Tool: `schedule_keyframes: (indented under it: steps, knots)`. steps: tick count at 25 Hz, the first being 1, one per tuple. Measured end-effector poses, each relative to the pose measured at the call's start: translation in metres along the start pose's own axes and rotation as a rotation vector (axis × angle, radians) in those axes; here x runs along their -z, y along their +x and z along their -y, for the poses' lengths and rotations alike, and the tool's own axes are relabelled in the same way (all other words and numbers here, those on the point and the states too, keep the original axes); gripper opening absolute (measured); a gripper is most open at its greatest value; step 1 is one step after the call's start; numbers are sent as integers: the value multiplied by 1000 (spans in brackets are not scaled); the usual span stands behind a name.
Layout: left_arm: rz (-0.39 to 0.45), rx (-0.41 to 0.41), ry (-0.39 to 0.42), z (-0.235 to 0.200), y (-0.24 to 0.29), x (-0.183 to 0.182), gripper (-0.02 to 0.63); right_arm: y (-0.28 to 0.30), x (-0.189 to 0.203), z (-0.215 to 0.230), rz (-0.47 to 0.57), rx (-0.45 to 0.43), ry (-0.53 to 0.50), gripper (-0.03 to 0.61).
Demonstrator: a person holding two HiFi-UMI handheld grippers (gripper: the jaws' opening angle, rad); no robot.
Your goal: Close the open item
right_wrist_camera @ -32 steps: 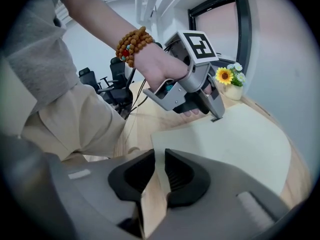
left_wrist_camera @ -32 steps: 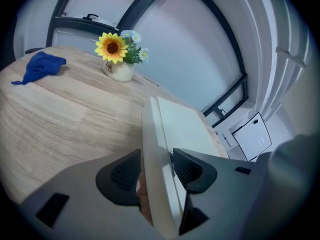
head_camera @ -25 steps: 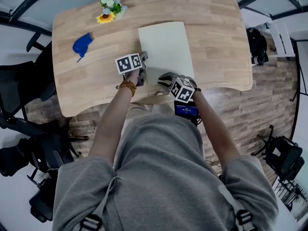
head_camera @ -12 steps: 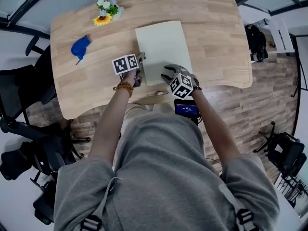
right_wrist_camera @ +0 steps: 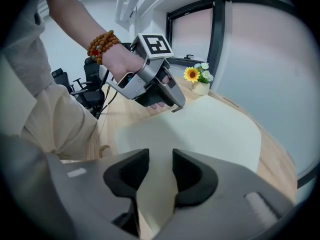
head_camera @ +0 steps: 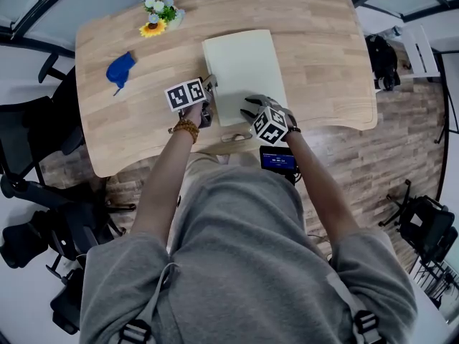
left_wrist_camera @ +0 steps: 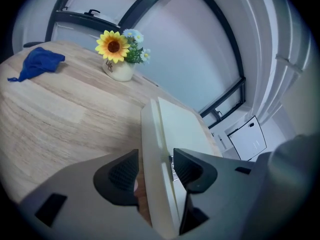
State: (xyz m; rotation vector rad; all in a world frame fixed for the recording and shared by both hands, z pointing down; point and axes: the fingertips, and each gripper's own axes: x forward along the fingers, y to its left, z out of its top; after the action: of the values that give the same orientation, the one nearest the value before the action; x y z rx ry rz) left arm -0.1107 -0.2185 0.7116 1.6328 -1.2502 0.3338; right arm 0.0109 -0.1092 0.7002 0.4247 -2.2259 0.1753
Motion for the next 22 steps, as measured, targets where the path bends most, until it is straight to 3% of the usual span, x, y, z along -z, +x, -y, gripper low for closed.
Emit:
schedule_keyframes:
  steps: [4, 10, 22]
  knots:
    - [-47, -31, -24, -3, 6, 7, 212, -2, -5, -2, 19, 12, -37, 144]
    - [-100, -67, 33, -2, 8, 5, 212, -11, -18, 4, 92, 56, -41, 147]
    - [-49, -6, -15, 5, 1, -1, 212, -15, -23, 10, 114, 78, -21, 147]
